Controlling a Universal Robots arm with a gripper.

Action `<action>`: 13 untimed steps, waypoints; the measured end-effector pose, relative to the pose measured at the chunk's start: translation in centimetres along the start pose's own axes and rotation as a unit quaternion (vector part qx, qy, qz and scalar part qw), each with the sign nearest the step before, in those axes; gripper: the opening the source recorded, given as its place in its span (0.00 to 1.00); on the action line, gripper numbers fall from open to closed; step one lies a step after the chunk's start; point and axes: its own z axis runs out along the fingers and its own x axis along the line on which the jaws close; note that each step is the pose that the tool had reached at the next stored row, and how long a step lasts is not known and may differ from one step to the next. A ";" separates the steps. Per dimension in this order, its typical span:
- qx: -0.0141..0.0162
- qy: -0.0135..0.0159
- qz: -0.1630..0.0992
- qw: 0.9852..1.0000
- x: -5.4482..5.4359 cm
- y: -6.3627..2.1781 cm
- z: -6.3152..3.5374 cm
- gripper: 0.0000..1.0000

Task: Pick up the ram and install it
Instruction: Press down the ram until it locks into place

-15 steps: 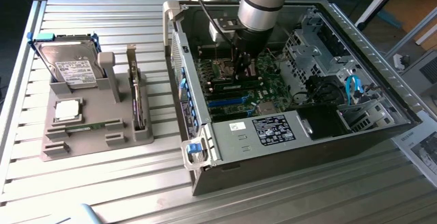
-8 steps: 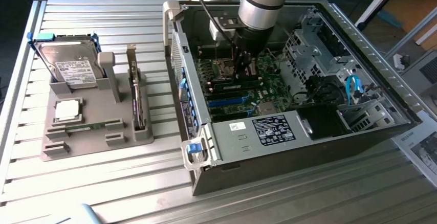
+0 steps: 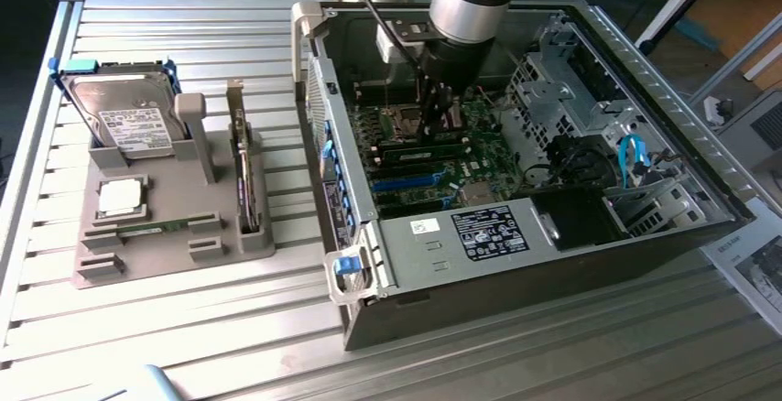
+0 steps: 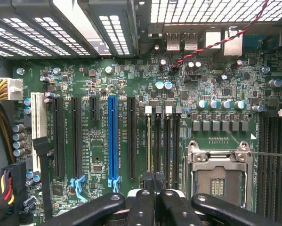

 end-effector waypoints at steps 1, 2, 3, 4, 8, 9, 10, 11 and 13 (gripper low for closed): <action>0.000 0.000 0.000 1.000 0.0 0.00 0.00 0.10; 0.000 0.000 0.000 1.000 0.0 0.14 -0.01 0.10; 0.000 0.000 0.000 1.000 0.0 0.44 -0.02 0.10; 0.000 0.000 0.000 1.000 0.0 0.70 -0.01 0.10; 0.001 0.000 0.000 1.000 0.0 2.41 -0.03 0.10; 0.001 0.000 0.000 1.000 0.0 2.86 -0.04 0.10; 0.001 0.000 0.000 1.000 0.0 3.31 -0.04 0.10; 0.001 0.000 0.000 1.000 0.0 3.74 -0.05 0.10; 0.001 0.000 0.000 1.000 0.0 4.20 -0.06 0.10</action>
